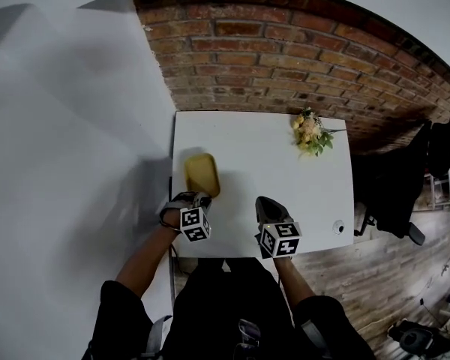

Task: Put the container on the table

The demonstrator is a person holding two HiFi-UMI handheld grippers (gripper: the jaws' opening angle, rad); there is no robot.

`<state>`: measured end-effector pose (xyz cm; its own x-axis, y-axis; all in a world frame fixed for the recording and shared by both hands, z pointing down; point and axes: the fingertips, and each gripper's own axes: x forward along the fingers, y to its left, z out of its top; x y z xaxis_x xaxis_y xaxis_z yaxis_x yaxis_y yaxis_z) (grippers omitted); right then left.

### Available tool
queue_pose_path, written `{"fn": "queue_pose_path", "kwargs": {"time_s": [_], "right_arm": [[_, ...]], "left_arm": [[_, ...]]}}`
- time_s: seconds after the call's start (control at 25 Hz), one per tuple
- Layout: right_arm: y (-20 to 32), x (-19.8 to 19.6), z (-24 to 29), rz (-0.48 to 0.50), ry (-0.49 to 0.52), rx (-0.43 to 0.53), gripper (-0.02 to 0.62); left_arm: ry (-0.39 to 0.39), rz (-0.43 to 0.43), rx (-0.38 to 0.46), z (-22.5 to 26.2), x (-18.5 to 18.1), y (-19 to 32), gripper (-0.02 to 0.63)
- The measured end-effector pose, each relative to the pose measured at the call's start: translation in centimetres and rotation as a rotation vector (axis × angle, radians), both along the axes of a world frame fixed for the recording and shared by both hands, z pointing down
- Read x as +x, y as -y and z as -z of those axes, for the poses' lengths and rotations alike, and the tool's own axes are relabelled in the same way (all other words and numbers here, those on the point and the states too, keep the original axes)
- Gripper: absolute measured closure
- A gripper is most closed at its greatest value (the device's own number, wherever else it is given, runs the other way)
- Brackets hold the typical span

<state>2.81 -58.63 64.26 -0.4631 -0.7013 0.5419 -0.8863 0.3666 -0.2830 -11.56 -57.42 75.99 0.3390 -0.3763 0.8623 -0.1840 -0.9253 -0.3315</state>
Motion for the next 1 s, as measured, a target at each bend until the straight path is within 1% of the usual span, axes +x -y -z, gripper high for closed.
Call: {"fn": "queue_pose_path", "kwargs": {"time_s": [0.24,0.48,0.76,0.84,1.0], "right_arm": [[-0.1,0.2,-0.6,-0.034,-0.014,-0.019,0.572],[-0.3,0.0,-1.1,-0.048,-0.023,-0.036,0.572],[0.3,-0.2,-1.3,-0.061,-0.027,-0.04,0.572],[0.3,-0.2,-1.4,-0.063,-0.032,-0.04,0.572],[0.2,-0.1,-1.5,-0.069,-0.038,-0.045,0.572]], "left_arm": [[0.007,-0.047,-0.003,-0.9,-0.2,0.7,0.577],[-0.004,-0.071,-0.033,-1.8,-0.4,0.5,0.577],[0.008,-0.113,-0.02,-2.2,-0.8,0.5,0.577],[0.015,-0.12,-0.02,-2.5,-1.0,0.4,0.577],[0.027,-0.115,-0.044,-3.1,-1.4,0.3,0.575]]}}
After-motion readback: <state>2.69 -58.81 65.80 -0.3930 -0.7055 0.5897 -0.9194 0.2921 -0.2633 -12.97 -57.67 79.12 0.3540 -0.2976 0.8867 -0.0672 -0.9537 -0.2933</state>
